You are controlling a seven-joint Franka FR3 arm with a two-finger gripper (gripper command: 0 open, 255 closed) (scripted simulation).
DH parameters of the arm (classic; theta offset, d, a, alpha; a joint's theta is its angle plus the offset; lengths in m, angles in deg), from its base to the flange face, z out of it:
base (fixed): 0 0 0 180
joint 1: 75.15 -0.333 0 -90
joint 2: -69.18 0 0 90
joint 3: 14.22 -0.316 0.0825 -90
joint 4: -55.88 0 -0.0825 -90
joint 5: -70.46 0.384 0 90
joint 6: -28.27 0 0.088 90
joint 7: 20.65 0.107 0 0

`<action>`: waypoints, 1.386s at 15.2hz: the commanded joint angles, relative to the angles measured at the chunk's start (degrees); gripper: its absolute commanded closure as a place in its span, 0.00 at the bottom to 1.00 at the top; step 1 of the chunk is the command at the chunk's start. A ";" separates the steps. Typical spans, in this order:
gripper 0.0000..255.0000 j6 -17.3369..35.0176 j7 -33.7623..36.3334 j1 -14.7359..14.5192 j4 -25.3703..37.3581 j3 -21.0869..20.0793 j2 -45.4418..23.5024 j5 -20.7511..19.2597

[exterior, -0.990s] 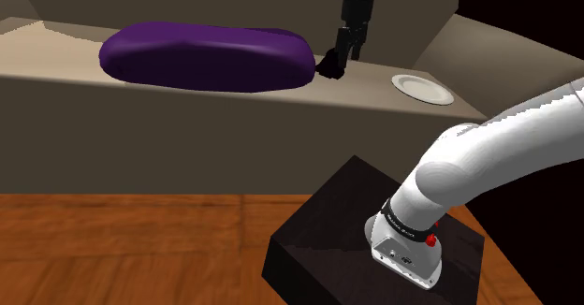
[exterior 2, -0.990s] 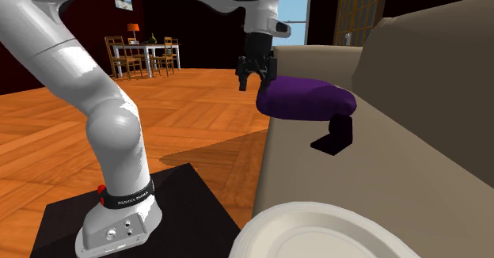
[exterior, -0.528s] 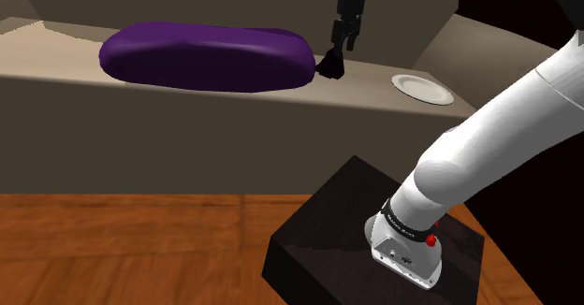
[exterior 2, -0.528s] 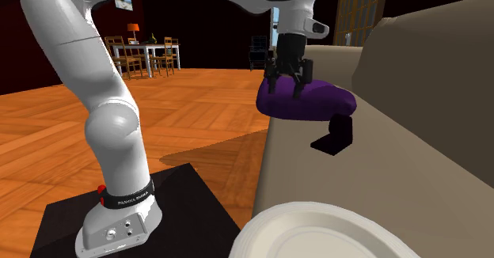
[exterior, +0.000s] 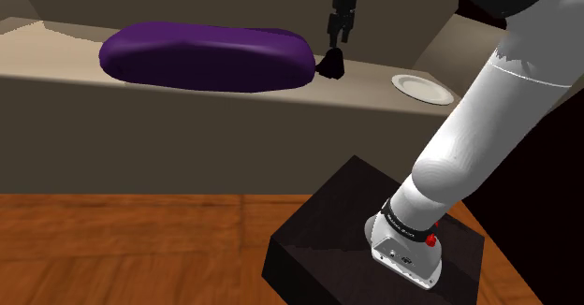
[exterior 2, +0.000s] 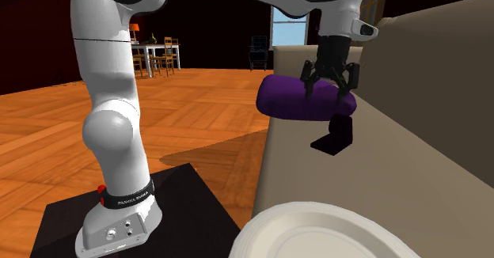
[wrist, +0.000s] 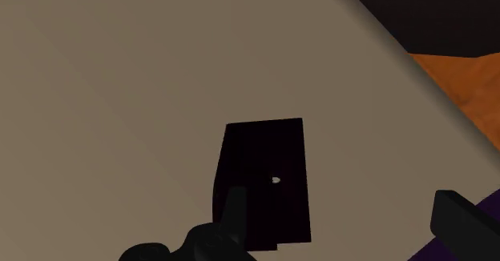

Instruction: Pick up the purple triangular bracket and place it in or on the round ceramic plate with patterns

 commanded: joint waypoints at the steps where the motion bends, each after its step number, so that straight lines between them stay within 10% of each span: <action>1: 0.00 -0.87 -2.22 1.14 5.40 0.88 -4.52 1.26; 4: 0.00 -2.22 -4.37 2.68 11.89 1.51 -9.78 2.87; 19: 0.00 3.92 -4.09 2.63 4.71 1.54 -8.71 2.51; 20: 1.00 3.92 -4.09 2.63 4.71 1.54 -8.71 2.51; 21: 1.00 3.92 -4.09 2.63 4.71 1.54 -8.71 2.51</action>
